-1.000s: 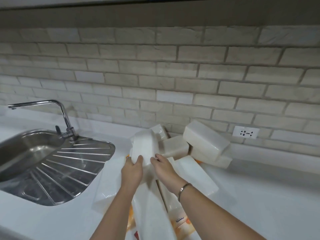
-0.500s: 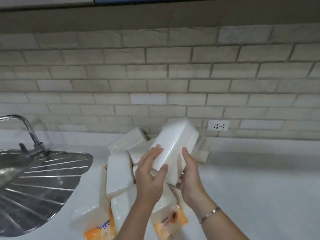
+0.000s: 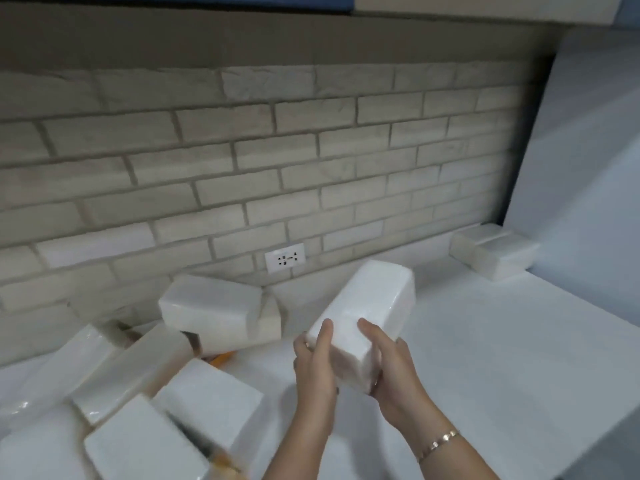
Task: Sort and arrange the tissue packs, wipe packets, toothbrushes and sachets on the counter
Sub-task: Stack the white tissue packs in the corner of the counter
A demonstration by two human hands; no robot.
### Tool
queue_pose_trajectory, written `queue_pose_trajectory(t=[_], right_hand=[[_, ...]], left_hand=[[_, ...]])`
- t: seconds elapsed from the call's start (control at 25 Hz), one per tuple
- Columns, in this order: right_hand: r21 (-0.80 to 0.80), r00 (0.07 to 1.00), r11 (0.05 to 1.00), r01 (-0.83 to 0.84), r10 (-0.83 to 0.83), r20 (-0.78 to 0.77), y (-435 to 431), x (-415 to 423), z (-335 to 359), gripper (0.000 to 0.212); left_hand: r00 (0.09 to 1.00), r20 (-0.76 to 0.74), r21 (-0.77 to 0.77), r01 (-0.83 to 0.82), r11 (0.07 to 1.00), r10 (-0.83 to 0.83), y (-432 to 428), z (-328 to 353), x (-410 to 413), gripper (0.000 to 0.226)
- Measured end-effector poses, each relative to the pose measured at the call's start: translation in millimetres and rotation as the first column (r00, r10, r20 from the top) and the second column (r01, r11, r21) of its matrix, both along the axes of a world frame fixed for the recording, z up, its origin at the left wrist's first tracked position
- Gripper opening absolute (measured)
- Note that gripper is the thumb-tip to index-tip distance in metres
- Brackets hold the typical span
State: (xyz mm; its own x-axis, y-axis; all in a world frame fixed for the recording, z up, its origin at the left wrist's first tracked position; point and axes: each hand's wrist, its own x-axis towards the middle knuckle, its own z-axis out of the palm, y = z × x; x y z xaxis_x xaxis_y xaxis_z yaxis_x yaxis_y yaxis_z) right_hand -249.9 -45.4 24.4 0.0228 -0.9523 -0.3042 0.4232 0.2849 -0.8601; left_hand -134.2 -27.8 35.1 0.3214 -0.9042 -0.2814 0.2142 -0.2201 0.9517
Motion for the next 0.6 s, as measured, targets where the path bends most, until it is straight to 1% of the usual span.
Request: queue_pose_trajectory(t=[0.04,0.12,0.2,0.24,0.28,0.32,0.36,0.4,0.44,0.52,0.6], right_hand=[[0.001,0.999,0.999,0.038,-0.038,-0.009,-2,-20,-5,0.084],[0.021,0.996,0.998,0.062,-0.060,-0.066,-1,-44,-10,0.081],[0.033,0.988,0.997,0.070,-0.065,-0.143,-1,-71,-13,0.079],[0.033,0.978,0.997,0.075,-0.067,-0.196,-2,-79,-15,0.084],[0.024,0.956,0.993,0.116,-0.106,-0.273,-4,-87,-18,0.096],[-0.007,0.908,0.981,0.192,-0.180,-0.379,-8,-98,-22,0.106],[-0.059,0.831,0.964,0.258,-0.253,-0.495,-13,-109,-26,0.110],[-0.120,0.741,0.948,0.294,-0.305,-0.598,-17,-117,-28,0.103],[-0.170,0.660,0.944,0.284,-0.321,-0.679,-21,-125,-30,0.091],[-0.208,0.550,0.964,0.168,-0.267,-0.792,-31,-138,-41,0.070],[-0.151,0.474,0.988,0.046,-0.154,-0.867,-41,-151,-61,0.059]], left_hand=[[0.993,-0.095,0.060,0.079,0.995,-0.073,-6,-3,-22,0.054],[0.979,-0.178,0.066,0.110,0.992,-0.097,-12,-10,-47,0.047],[0.977,-0.193,0.056,0.106,0.993,-0.093,-21,-18,-73,0.044],[0.978,-0.189,0.056,0.100,0.993,-0.088,-27,-25,-78,0.043],[0.981,-0.173,0.062,0.102,0.993,-0.090,-33,-31,-83,0.044],[0.985,-0.142,0.080,0.106,0.991,-0.094,-39,-36,-91,0.048],[0.990,-0.101,0.096,0.110,0.989,-0.100,-47,-42,-100,0.054],[0.992,-0.064,0.110,0.117,0.987,-0.110,-52,-47,-106,0.059],[0.991,-0.034,0.126,0.130,0.983,-0.127,-57,-54,-113,0.062],[0.986,0.012,0.171,0.163,0.972,-0.167,-65,-65,-126,0.060],[0.979,0.021,0.202,0.193,0.960,-0.201,-75,-79,-140,0.057]])
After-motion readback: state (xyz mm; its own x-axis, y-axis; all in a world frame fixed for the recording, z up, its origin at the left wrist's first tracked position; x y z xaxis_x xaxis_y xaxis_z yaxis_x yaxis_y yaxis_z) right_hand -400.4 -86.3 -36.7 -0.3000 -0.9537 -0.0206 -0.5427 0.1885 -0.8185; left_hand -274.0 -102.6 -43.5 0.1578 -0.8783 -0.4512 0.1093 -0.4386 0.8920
